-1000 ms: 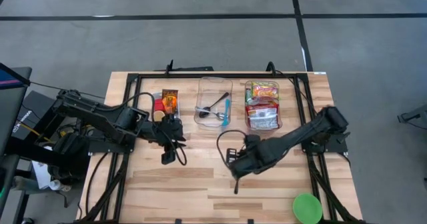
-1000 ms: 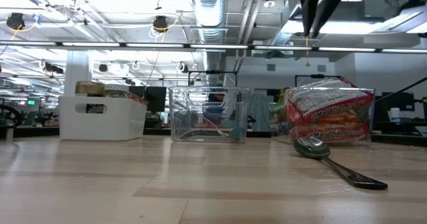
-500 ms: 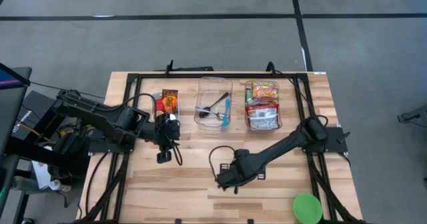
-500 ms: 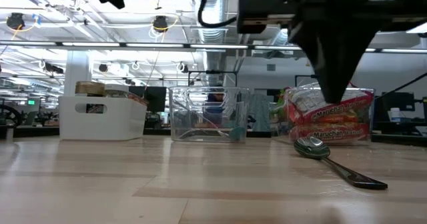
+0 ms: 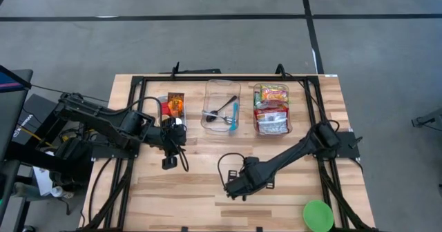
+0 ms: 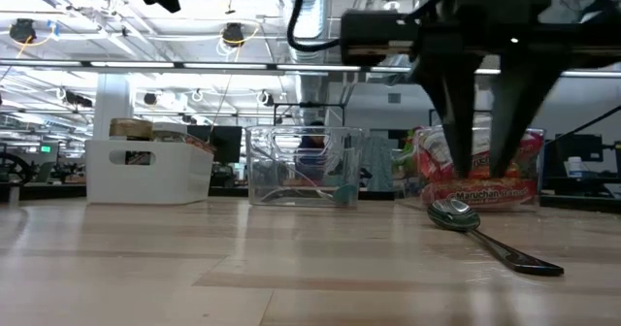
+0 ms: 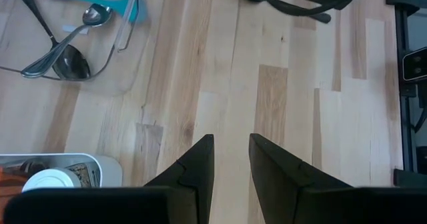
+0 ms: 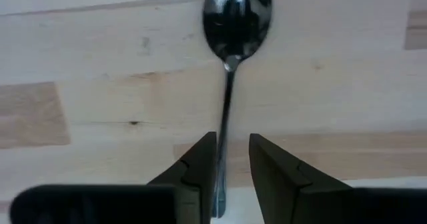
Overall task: Pick & Place Food Item
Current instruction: Put the black spoon into the left transparent bin
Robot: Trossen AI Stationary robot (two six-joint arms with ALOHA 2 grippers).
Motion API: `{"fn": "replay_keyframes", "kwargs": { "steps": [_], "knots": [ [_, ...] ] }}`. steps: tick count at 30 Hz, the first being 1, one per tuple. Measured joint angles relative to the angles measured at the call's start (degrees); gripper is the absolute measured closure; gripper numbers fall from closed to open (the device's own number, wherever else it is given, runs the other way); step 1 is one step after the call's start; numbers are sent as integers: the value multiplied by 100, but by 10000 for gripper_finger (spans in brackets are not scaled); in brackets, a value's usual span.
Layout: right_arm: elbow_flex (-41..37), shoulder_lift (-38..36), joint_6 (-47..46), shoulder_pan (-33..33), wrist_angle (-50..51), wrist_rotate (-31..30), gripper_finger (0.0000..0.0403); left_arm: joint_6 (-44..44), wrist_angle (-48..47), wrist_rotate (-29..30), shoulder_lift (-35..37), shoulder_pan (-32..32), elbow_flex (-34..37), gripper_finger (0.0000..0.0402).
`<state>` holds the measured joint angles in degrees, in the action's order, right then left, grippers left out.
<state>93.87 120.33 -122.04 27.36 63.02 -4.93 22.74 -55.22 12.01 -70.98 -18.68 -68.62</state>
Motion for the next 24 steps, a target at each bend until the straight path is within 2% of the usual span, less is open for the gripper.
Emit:
{"fn": "replay_keyframes", "kwargs": {
  "steps": [12, 24],
  "knots": [
    [-309, -4, -313, 70, -718, -26, 315, 2, 11, -7, 0, 0, 0, 311],
    [-318, -4, -369, -24, -358, -280, 315, 4, 13, -17, 0, -1, 2, 311]
  ]
}}
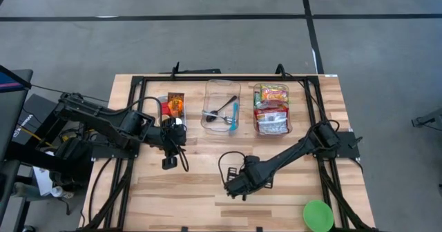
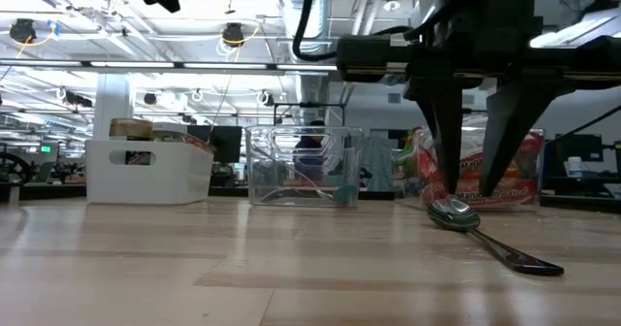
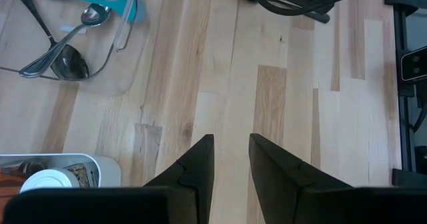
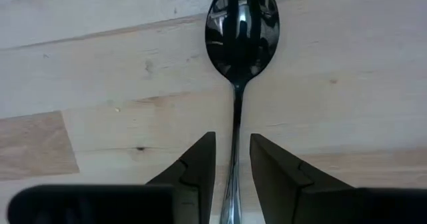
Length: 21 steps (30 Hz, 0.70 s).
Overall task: Pick & Place Food Item
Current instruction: Put the black spoon into the left transparent bin
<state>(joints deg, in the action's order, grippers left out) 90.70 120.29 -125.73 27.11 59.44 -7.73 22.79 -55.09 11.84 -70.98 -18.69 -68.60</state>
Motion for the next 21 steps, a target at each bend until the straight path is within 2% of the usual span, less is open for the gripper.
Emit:
{"fn": "replay_keyframes", "kwargs": {
  "steps": [21],
  "knots": [
    [24, 473, -76, 0, -338, 42, 315, 2, 10, 17, 0, -1, 2, 311]
  ]
}}
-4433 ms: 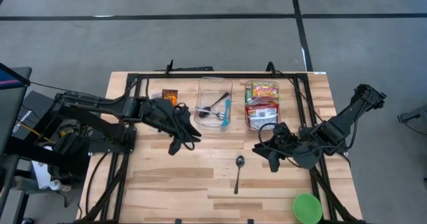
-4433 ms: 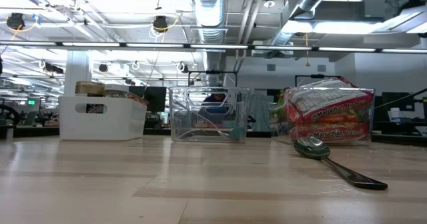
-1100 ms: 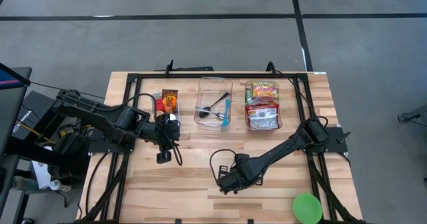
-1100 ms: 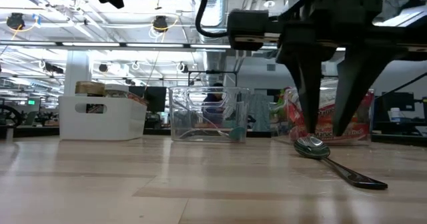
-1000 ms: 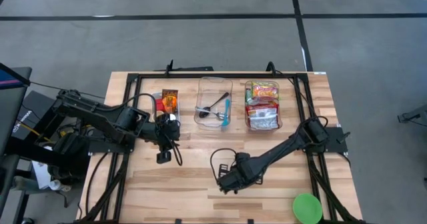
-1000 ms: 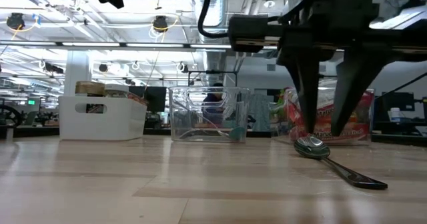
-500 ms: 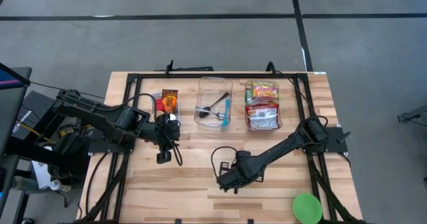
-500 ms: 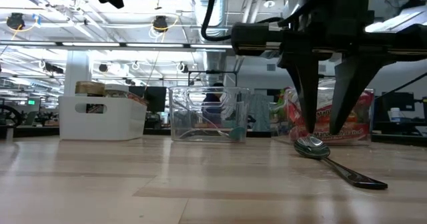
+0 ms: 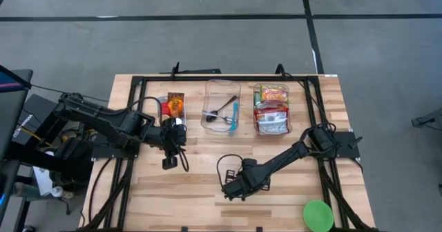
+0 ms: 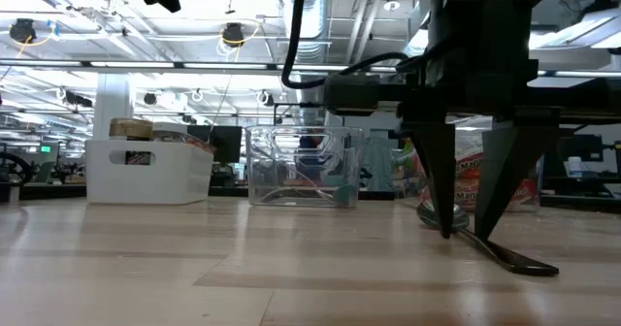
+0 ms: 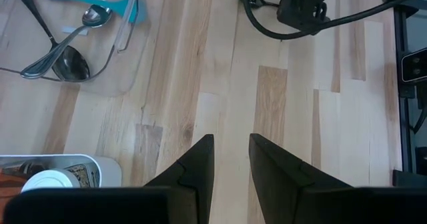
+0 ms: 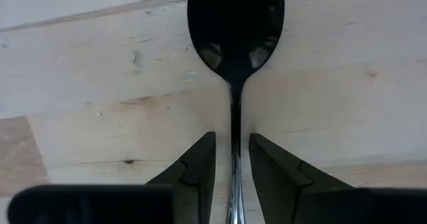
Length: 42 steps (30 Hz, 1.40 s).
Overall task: Pick & Place Food Item
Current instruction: Put the black spoon into the left transparent bin
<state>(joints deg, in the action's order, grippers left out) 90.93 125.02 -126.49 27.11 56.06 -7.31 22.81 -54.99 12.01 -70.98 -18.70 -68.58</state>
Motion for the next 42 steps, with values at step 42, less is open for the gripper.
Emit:
{"fn": "replay_keyframes", "kwargs": {
  "steps": [42],
  "knots": [
    [-9, 19, 108, 31, 104, -24, 401, -2, 1, -9, 0, 0, 0, 311]
  ]
}}
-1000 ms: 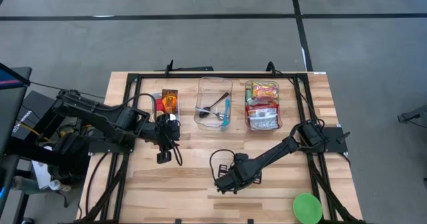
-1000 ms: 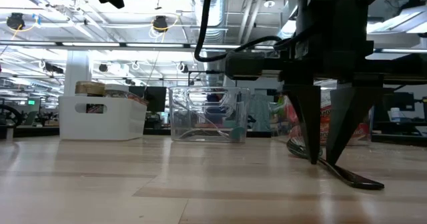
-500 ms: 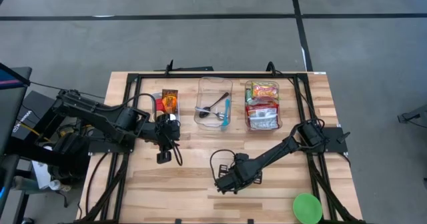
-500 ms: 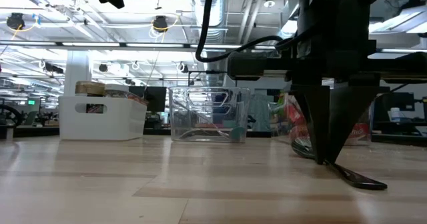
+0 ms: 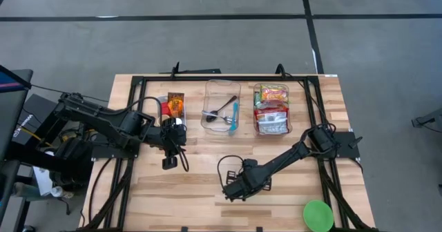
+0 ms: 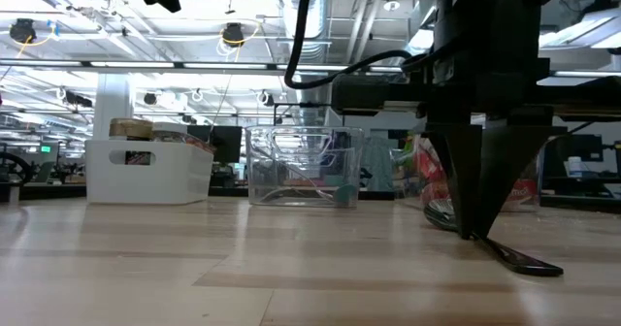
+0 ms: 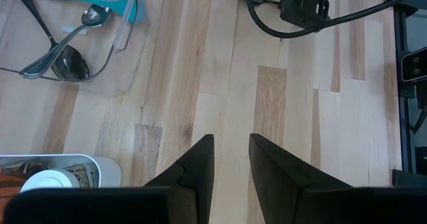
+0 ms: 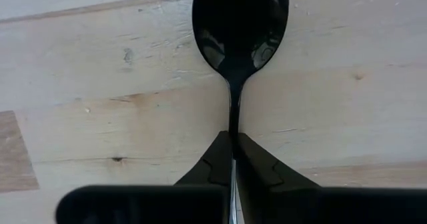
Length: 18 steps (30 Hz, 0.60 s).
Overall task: Pick & Place Food Item
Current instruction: Put the black spoon into the left transparent bin
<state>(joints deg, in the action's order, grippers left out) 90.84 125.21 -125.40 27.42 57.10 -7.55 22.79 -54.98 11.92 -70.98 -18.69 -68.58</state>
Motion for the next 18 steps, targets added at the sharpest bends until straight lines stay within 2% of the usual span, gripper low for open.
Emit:
{"fn": "replay_keyframes", "kwargs": {
  "steps": [10, 18],
  "knots": [
    [684, 42, 147, 34, 1224, -185, 403, 0, 7, 2, 0, 0, 0, 311],
    [1461, 39, 144, 172, 2222, -770, 403, -7, 13, 82, 0, 0, 0, 311]
  ]
}}
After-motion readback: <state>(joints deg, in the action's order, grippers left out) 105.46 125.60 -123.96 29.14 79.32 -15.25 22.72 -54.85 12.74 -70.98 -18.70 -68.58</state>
